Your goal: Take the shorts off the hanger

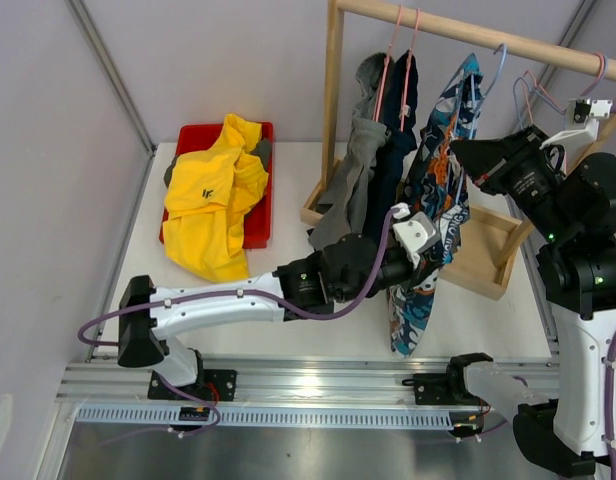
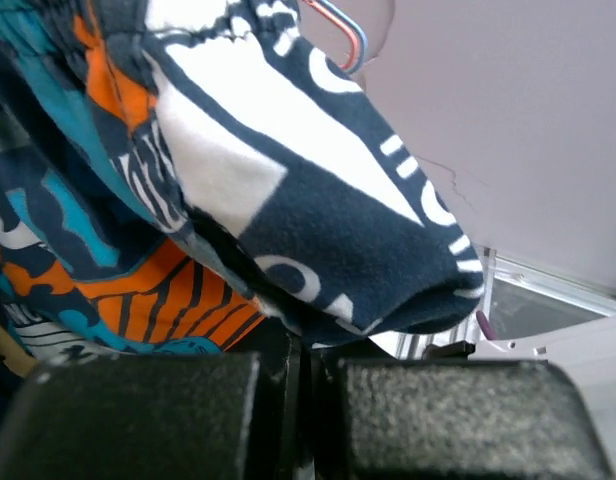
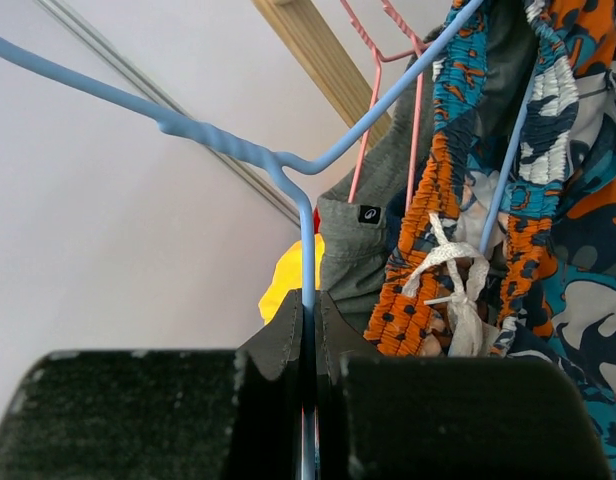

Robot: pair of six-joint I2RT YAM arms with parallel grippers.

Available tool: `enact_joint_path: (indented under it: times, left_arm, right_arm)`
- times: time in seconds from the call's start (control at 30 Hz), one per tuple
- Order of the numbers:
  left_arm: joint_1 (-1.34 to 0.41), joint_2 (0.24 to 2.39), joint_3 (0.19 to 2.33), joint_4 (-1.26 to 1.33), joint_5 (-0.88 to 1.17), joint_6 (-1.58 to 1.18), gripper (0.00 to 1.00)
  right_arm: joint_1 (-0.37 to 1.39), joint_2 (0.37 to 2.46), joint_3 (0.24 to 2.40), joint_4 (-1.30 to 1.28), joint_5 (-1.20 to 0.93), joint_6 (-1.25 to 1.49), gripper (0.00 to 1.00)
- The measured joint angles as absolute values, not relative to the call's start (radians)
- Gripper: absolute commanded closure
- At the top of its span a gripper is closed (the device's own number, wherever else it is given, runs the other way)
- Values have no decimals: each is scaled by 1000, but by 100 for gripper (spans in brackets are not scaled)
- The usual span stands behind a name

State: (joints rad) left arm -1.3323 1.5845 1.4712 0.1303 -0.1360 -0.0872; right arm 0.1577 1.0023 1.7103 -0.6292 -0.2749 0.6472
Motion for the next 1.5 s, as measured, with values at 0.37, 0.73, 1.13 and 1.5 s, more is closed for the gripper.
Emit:
enact_joint_path:
  times: [0.37, 0.73, 1.13, 1.5]
  left_arm:
    - [-1590, 1378, 1053, 299, -400, -123, 100]
    - [-1631, 1430, 1038, 280, -554, -167, 100]
    - [-1199, 1736, 1847, -76, -538, -89, 100]
    - [-1387, 1537, 1646, -361, -587, -140, 100]
  right_arm:
    - [167, 1123, 1828, -746, -265, 624, 100]
    - [166, 1061, 1797, -817, -268, 639, 100]
    - [162, 786, 1703, -1095, -310, 699, 100]
    - [162, 904, 1838, -1135, -231, 654, 100]
